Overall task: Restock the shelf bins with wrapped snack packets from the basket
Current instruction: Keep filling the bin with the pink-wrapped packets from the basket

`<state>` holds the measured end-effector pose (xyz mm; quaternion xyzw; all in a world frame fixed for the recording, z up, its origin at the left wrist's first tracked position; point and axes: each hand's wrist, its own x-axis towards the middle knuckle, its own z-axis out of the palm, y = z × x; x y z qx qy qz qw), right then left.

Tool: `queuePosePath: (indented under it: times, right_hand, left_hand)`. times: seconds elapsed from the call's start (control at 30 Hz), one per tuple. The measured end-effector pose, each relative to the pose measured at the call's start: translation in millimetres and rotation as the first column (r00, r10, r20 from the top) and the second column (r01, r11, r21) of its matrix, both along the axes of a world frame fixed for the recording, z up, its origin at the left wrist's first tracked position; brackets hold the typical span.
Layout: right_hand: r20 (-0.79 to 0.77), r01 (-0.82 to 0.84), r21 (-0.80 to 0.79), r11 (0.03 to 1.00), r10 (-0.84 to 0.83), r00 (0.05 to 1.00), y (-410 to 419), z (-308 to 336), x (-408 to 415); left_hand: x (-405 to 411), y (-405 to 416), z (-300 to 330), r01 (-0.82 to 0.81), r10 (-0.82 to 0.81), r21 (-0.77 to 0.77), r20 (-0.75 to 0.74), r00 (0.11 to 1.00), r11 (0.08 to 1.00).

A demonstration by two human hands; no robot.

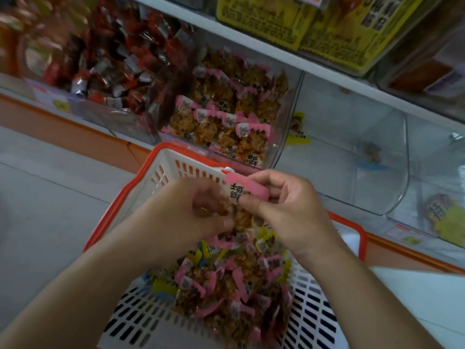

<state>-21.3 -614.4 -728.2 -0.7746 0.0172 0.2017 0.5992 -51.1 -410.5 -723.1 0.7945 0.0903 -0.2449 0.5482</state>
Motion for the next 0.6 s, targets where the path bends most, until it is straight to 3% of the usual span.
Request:
queuePosePath:
  times: [0.1, 0.17, 0.3, 0.43, 0.5, 0.6]
  right_hand:
    - [-0.153, 0.210, 0.283, 0.936, -0.172, 0.973, -6, -4, 11]
    - [-0.210, 0.265, 0.370, 0.890, -0.197, 0.958, -13, -5, 17]
    - [-0.003, 0.056, 0.161, 0.985, -0.057, 0.998, -18, -5, 20]
    - [0.146, 0.018, 0.078, 0.997, -0.029, 0.989, -12, -8, 21]
    - [0.140, 0.023, 0.072, 0.997, -0.033, 0.990, -10, -9, 20]
    - [0.003, 0.039, 0.051, 0.998, -0.039, 0.999, -4, -12, 16]
  left_hand:
    - [10, -3, 2, -0.126, 0.130, -0.107, 0.036, 0.991, 0.986]
    - [16, -7, 3, -0.169, 0.179, -0.158, 0.051, 0.983, 0.973]
    - [26, -14, -1, -0.226, 0.244, -0.166, 0.099, 0.965, 0.960]
    - [29, -16, -3, -0.304, 0.322, -0.167, 0.092, 0.942, 0.938]
    - [29, -16, -6, -0.320, 0.336, -0.163, 0.089, 0.938, 0.934]
    - [29, -16, -7, -0.378, 0.407, -0.259, 0.067, 0.911, 0.889]
